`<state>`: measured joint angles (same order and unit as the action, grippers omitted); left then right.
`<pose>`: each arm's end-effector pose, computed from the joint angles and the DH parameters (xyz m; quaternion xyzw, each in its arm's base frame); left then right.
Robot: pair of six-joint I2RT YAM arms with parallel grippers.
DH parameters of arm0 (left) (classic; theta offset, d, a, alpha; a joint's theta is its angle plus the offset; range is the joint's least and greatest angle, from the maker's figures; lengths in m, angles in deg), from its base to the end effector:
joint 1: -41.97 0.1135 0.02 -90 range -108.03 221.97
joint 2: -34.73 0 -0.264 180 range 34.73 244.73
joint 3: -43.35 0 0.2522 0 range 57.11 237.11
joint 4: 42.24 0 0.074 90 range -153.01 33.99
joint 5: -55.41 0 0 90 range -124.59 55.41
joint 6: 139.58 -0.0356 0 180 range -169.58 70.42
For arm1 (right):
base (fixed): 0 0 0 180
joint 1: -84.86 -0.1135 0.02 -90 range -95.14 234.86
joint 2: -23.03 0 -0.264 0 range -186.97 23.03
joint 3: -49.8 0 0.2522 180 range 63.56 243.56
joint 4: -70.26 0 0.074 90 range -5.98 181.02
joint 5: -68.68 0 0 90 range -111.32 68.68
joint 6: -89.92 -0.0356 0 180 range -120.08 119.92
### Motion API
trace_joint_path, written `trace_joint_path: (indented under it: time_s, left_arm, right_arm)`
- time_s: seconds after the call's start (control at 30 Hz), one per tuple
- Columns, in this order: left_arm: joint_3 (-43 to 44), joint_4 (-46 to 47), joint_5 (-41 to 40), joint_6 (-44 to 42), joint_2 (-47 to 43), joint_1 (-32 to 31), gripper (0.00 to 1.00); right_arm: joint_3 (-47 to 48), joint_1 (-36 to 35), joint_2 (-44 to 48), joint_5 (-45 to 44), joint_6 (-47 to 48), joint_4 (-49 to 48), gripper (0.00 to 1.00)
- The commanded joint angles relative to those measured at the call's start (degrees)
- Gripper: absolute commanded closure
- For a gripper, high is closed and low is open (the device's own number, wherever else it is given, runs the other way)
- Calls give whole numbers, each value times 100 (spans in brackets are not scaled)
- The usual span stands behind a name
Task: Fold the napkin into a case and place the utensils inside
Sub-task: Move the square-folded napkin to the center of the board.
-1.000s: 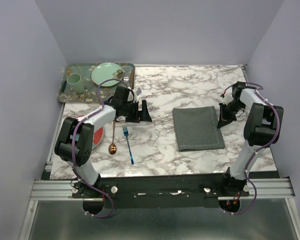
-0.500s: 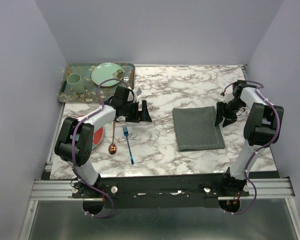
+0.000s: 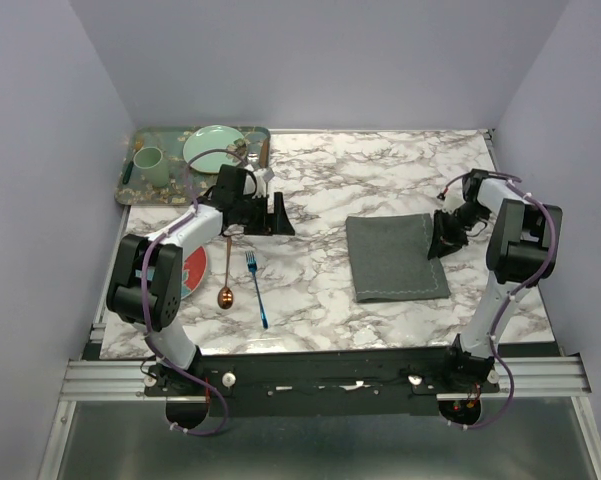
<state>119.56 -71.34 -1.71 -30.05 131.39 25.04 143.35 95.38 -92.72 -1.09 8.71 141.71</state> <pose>0.3333 -0.1217 0.2085 0.0774 0.9020 -0.3560 0.2319 0.3575 -0.0539 0.1488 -0.0204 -0.9838 -0.1783 0.0015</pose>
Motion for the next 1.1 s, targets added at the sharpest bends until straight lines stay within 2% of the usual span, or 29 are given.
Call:
trace_joint_path:
  time_s: [0.0, 0.2, 0.37, 0.4, 0.47, 0.6, 0.67, 0.87, 1.07]
  left_arm:
    - [135, -40, 236, -230, -148, 269, 13]
    - [100, -40, 201, -257, -209, 418, 13]
    - [109, -31, 183, -283, -165, 418, 13]
    - [118, -22, 192, -292, -157, 418, 13]
    - [170, -31, 218, -318, -139, 418, 13]
    - [144, 144, 394, -503, -244, 418, 11]
    - [126, 294, 464, -538, -314, 418, 11]
    - [293, 593, 825, -547, -166, 322, 14]
    - [662, 628, 965, -476, 133, 102, 17]
  right_arm:
    - [-288, -6, -194, 736, -202, -258, 83]
    - [-587, -384, -151, 1377, -633, -556, 87]
    - [-631, -621, 95, 1721, -1108, -672, 84]
    - [-623, -622, 131, 1730, -1117, -593, 75]
    - [-552, -613, 236, 1511, -1004, -435, 69]
    - [-447, -534, 736, 993, -608, -171, 49]
    - [-245, -490, 956, 843, -362, -74, 44]
    - [615, -472, 905, 1229, -79, -30, 43]
    - [1477, -472, 88, 1352, -414, -258, 50]
